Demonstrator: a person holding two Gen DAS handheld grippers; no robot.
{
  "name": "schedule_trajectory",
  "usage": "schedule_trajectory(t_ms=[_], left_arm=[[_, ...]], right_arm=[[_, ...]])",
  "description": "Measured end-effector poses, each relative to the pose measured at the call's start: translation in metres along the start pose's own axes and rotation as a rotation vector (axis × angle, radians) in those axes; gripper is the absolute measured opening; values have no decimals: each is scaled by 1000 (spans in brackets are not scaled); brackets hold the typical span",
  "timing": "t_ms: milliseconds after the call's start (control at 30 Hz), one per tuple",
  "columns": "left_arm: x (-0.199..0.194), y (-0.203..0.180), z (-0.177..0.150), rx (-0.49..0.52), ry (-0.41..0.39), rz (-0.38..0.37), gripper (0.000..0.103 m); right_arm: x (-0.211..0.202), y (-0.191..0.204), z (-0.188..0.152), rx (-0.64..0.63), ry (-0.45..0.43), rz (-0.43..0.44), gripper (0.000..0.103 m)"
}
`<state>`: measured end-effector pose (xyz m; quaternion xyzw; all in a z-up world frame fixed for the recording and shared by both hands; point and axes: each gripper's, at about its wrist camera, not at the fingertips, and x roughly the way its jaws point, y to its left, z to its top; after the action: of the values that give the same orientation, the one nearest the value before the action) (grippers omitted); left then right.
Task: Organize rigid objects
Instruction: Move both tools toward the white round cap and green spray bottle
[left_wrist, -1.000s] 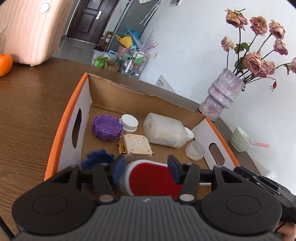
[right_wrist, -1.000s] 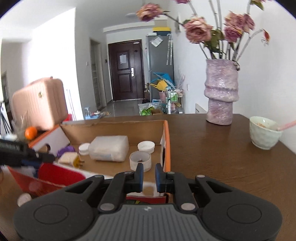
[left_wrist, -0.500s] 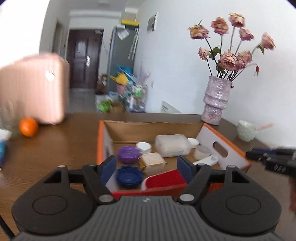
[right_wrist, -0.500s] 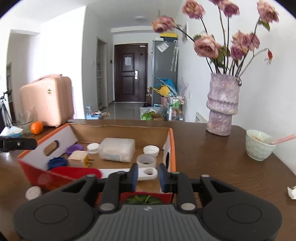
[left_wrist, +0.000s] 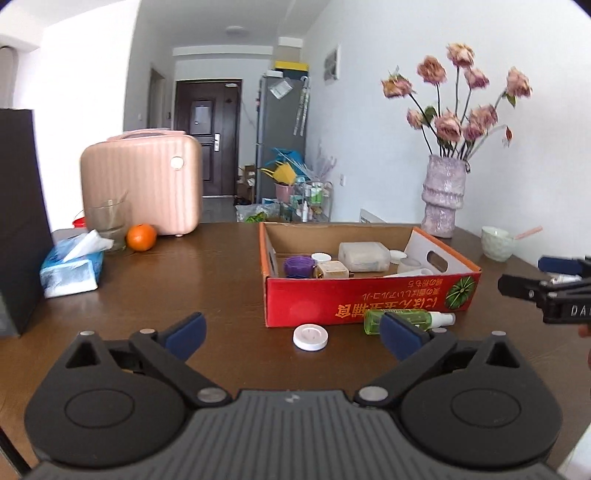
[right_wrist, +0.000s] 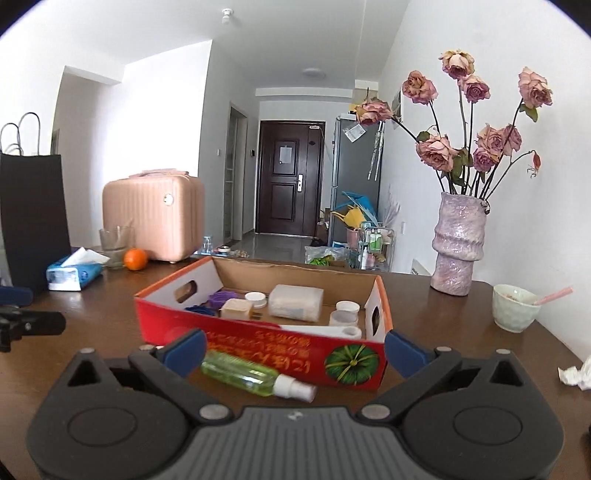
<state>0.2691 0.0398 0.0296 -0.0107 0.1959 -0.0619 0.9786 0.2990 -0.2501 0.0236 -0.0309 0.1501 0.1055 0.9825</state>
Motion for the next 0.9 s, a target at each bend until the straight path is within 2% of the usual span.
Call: schedule_trajectory(t_ms=[333,500,667,900], left_arm=[[-48,-5,-15,-11,-15,26,103],[-64,-11,-42,-15,43,12,103],[-68,-16,-52,3,70,4,103],[-55,-15,-52,-14,89,-9,103]], right_arm=[[-51,12,-21,25,7,13,103],[-79,17,-47,12,45,31,103],[-89,19,-64,23,78,42,103],[-83,21,-65,31,89,48,103]])
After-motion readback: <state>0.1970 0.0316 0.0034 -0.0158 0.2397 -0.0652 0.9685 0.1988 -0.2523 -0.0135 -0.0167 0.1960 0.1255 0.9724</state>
